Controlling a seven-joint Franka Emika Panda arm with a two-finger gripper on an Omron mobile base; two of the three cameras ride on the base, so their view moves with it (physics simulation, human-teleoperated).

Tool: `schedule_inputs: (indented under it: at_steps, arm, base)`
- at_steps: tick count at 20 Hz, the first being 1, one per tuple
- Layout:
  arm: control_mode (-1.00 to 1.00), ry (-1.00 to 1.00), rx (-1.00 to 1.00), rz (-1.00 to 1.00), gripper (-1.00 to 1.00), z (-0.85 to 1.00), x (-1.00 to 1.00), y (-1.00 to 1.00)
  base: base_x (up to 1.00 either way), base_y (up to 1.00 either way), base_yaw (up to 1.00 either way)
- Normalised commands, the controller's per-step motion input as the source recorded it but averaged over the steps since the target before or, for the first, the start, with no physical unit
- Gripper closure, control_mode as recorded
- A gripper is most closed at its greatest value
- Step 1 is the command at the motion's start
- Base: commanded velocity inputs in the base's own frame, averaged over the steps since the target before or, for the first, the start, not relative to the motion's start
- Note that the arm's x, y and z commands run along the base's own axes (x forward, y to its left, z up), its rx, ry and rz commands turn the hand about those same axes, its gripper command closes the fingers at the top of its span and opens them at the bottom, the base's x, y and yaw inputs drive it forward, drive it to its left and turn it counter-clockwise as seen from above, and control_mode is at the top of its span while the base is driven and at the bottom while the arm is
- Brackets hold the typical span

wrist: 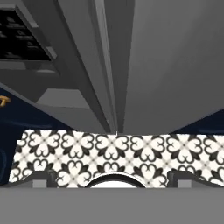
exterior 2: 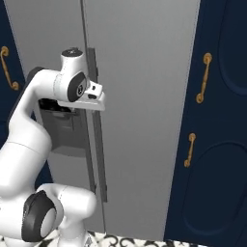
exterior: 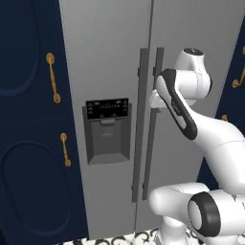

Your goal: Take the strawberry from the fridge and place it on top of the pancake, located on the dining counter.

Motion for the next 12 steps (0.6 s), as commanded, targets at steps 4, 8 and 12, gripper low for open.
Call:
schedule_inputs:
  at_steps: [4, 8, 12]
  arm:
    - [1.00, 0.00, 0.00, 0.00, -1.00, 0.00, 0.00, 0.00]
    - [1.00, 0.00, 0.00, 0.00, -1.00, 0.00, 0.00, 0.00]
    - [1.00, 0.00, 0.00, 0.00, -1.00, 0.00, 0.00, 0.00]
  base:
    - [-0.13, -0.06, 0.00]
    - [-0.50, 0.00, 0.00]
    - [-0.54, 0.00, 0.00]
